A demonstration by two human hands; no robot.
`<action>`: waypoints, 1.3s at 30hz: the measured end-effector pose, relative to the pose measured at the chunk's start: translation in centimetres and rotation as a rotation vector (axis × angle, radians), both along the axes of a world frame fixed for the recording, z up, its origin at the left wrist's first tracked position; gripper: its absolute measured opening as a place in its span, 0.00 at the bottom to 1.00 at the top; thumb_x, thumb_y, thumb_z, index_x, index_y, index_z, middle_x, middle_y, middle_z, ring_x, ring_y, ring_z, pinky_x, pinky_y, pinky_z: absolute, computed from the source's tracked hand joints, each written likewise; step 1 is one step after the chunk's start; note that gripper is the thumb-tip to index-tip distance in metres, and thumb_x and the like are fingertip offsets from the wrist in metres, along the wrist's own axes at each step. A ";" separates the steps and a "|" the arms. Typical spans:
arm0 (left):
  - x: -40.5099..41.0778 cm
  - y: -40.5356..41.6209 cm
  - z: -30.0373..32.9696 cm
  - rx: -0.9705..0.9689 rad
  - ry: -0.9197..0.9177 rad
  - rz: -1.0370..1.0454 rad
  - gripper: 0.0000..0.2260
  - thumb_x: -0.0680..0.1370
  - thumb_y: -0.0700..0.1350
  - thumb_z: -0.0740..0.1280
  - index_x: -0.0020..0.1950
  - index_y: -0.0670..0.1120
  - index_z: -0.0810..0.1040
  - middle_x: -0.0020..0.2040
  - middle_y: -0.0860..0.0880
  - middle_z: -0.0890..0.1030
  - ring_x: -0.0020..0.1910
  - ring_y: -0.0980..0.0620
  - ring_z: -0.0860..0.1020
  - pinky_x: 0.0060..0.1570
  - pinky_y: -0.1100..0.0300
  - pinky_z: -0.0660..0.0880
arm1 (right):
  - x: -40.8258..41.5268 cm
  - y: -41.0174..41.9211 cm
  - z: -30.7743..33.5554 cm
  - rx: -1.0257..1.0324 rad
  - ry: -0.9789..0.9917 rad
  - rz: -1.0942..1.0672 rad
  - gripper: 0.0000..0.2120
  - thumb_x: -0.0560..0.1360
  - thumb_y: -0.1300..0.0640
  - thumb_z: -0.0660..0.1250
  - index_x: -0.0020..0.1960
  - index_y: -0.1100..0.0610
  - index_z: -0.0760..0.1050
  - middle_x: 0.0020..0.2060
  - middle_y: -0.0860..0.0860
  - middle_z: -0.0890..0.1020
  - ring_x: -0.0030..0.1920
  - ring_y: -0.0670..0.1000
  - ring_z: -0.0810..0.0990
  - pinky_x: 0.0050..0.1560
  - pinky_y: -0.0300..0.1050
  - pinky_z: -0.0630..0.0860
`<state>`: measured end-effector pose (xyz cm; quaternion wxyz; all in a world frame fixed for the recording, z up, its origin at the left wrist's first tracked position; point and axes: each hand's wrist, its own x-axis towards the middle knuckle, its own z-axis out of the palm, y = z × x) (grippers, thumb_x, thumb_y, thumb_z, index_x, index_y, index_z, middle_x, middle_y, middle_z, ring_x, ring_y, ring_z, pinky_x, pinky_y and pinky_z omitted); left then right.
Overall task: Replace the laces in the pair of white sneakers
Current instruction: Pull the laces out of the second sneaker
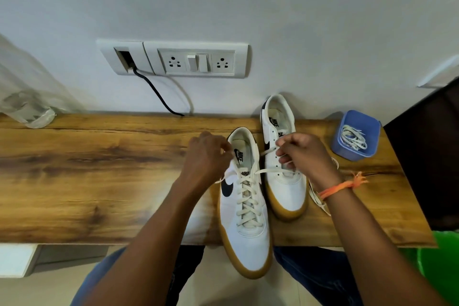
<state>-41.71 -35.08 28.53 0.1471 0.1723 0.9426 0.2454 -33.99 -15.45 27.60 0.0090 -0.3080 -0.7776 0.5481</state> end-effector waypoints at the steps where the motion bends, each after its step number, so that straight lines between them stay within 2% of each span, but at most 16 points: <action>1: 0.3 0.3 0.1 0.007 0.007 -0.063 0.08 0.77 0.52 0.69 0.53 0.52 0.84 0.49 0.52 0.75 0.53 0.50 0.69 0.52 0.55 0.64 | 0.0 -0.4 -0.2 0.058 -0.023 0.105 0.07 0.78 0.61 0.65 0.47 0.58 0.82 0.38 0.52 0.84 0.35 0.48 0.81 0.35 0.38 0.74; 3: 0.9 0.6 -0.2 -0.058 0.005 -0.157 0.08 0.75 0.56 0.70 0.51 0.56 0.85 0.49 0.52 0.72 0.54 0.49 0.66 0.52 0.54 0.63 | 0.0 -1.0 -0.5 0.176 -0.025 0.262 0.07 0.78 0.59 0.66 0.49 0.57 0.83 0.42 0.49 0.85 0.41 0.44 0.81 0.39 0.34 0.72; 7: 1.7 1.1 -1.2 -0.116 -0.055 -0.218 0.07 0.73 0.56 0.73 0.49 0.57 0.85 0.49 0.53 0.69 0.54 0.49 0.62 0.53 0.52 0.62 | -0.2 -1.2 -0.6 0.432 0.196 0.106 0.10 0.77 0.64 0.65 0.50 0.55 0.84 0.48 0.50 0.83 0.49 0.46 0.79 0.46 0.30 0.69; 9: 1.9 1.5 -1.8 -0.090 -0.088 -0.176 0.04 0.72 0.53 0.75 0.46 0.57 0.85 0.48 0.53 0.70 0.54 0.50 0.64 0.58 0.51 0.65 | -0.3 -1.3 -0.5 0.432 0.222 0.204 0.15 0.77 0.67 0.63 0.54 0.52 0.83 0.49 0.50 0.79 0.50 0.46 0.77 0.49 0.30 0.69; 11: 1.9 1.8 -1.6 -0.027 -0.183 -0.118 0.05 0.70 0.51 0.77 0.38 0.57 0.82 0.42 0.55 0.75 0.53 0.48 0.75 0.60 0.48 0.71 | -0.2 -1.8 -0.6 0.449 0.170 0.426 0.19 0.78 0.67 0.62 0.59 0.48 0.81 0.48 0.50 0.76 0.50 0.47 0.76 0.49 0.37 0.71; 13: 1.7 1.8 -1.4 0.018 -0.301 -0.059 0.08 0.70 0.47 0.78 0.36 0.55 0.80 0.30 0.56 0.77 0.44 0.46 0.82 0.54 0.51 0.77 | 0.0 -2.4 -1.2 0.596 0.083 0.590 0.19 0.78 0.63 0.63 0.61 0.43 0.80 0.49 0.48 0.76 0.52 0.49 0.75 0.47 0.46 0.71; 15: 1.5 1.7 -1.0 0.067 -0.377 -0.005 0.05 0.71 0.44 0.76 0.37 0.51 0.83 0.23 0.55 0.78 0.37 0.46 0.84 0.44 0.56 0.78 | 0.2 -2.7 -1.4 0.733 0.016 0.641 0.16 0.79 0.59 0.63 0.59 0.42 0.80 0.51 0.47 0.76 0.54 0.52 0.74 0.47 0.48 0.67; 17: 1.4 1.5 -0.7 0.139 -0.426 0.050 0.02 0.70 0.42 0.76 0.39 0.46 0.85 0.28 0.50 0.82 0.34 0.48 0.81 0.38 0.58 0.75 | 0.3 -2.8 -1.3 0.794 -0.016 0.637 0.15 0.79 0.58 0.63 0.58 0.41 0.81 0.51 0.46 0.76 0.56 0.53 0.73 0.47 0.48 0.62; 20: 0.8 0.9 -0.2 0.172 -0.433 0.144 0.05 0.67 0.41 0.77 0.38 0.41 0.86 0.38 0.44 0.85 0.34 0.51 0.77 0.36 0.59 0.72 | 0.4 -2.7 -1.1 0.828 -0.007 0.615 0.15 0.79 0.59 0.64 0.55 0.42 0.82 0.50 0.45 0.78 0.57 0.54 0.73 0.48 0.49 0.61; 24: -0.9 -1.4 0.1 -0.006 -0.464 0.053 0.07 0.65 0.43 0.78 0.30 0.43 0.83 0.32 0.45 0.81 0.33 0.50 0.76 0.36 0.57 0.72 | 0.3 -2.5 -1.3 0.757 -0.017 0.565 0.16 0.78 0.63 0.63 0.52 0.44 0.83 0.46 0.45 0.81 0.55 0.52 0.74 0.47 0.49 0.56; 26: -1.3 -2.0 -0.2 -0.137 -0.416 -0.021 0.07 0.65 0.44 0.77 0.34 0.42 0.84 0.36 0.43 0.82 0.34 0.49 0.76 0.37 0.56 0.73 | 0.2 -2.4 -1.6 0.730 -0.029 0.551 0.17 0.78 0.63 0.64 0.52 0.43 0.83 0.46 0.44 0.81 0.55 0.51 0.75 0.46 0.48 0.55; 28: -1.4 -1.7 -0.6 -0.080 -0.271 -0.030 0.07 0.70 0.43 0.72 0.38 0.39 0.82 0.36 0.43 0.82 0.36 0.46 0.77 0.36 0.55 0.73 | 0.2 -2.3 -1.9 0.661 -0.029 0.522 0.16 0.77 0.61 0.65 0.50 0.41 0.83 0.45 0.42 0.83 0.55 0.48 0.75 0.44 0.47 0.54; 30: -0.7 -0.8 -0.1 0.040 -0.093 -0.038 0.07 0.74 0.46 0.70 0.42 0.44 0.84 0.41 0.46 0.82 0.43 0.47 0.79 0.39 0.55 0.74 | 0.1 -2.2 -1.9 0.601 -0.032 0.507 0.15 0.77 0.60 0.65 0.49 0.40 0.83 0.44 0.40 0.84 0.55 0.45 0.76 0.43 0.47 0.54; 32: 0.1 0.3 -0.6 0.014 0.035 -0.142 0.08 0.75 0.54 0.70 0.48 0.53 0.85 0.49 0.49 0.78 0.52 0.48 0.74 0.48 0.53 0.72 | 0.0 -2.4 -1.8 0.604 -0.033 0.507 0.16 0.77 0.61 0.65 0.50 0.41 0.83 0.44 0.40 0.84 0.55 0.44 0.77 0.44 0.47 0.55; 35: 1.4 1.4 -2.2 -0.126 0.010 -0.270 0.09 0.74 0.58 0.71 0.51 0.57 0.85 0.53 0.50 0.74 0.59 0.47 0.67 0.59 0.48 0.66 | 0.0 -2.4 -1.8 0.628 -0.044 0.497 0.17 0.77 0.62 0.64 0.50 0.41 0.83 0.45 0.41 0.84 0.55 0.46 0.77 0.43 0.47 0.54; 39: 1.5 1.9 -2.4 -0.022 0.015 -0.224 0.03 0.74 0.52 0.72 0.46 0.55 0.86 0.54 0.52 0.75 0.61 0.48 0.67 0.56 0.50 0.63 | 0.0 -2.4 -1.9 0.640 -0.052 0.507 0.17 0.77 0.62 0.64 0.50 0.40 0.83 0.46 0.41 0.84 0.54 0.45 0.76 0.43 0.47 0.54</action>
